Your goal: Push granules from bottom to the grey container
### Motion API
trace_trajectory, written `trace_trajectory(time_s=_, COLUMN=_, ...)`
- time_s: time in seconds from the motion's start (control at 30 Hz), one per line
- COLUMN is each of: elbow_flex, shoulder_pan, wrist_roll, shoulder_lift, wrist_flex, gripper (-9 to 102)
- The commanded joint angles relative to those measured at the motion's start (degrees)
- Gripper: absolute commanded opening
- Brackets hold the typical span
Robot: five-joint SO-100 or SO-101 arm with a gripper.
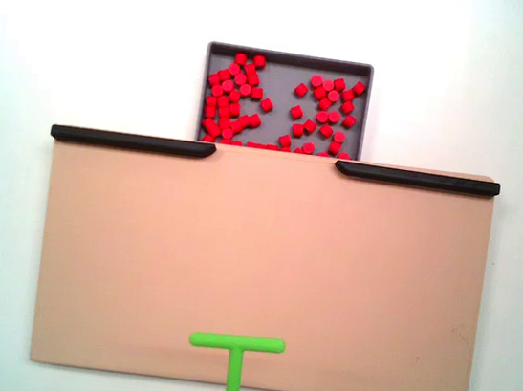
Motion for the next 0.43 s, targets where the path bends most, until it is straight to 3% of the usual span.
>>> trace_trajectory(time_s=0.0, elbow_flex=-0.4, shoulder_pan=-0.1, wrist_roll=0.3, shoulder_lift=1.6, wrist_flex=-0.3, gripper=0)
trace_trajectory(time_s=0.4, elbow_flex=-0.4, shoulder_pan=0.7, wrist_roll=0.3, shoulder_lift=0.0, wrist_flex=-0.3, gripper=0)
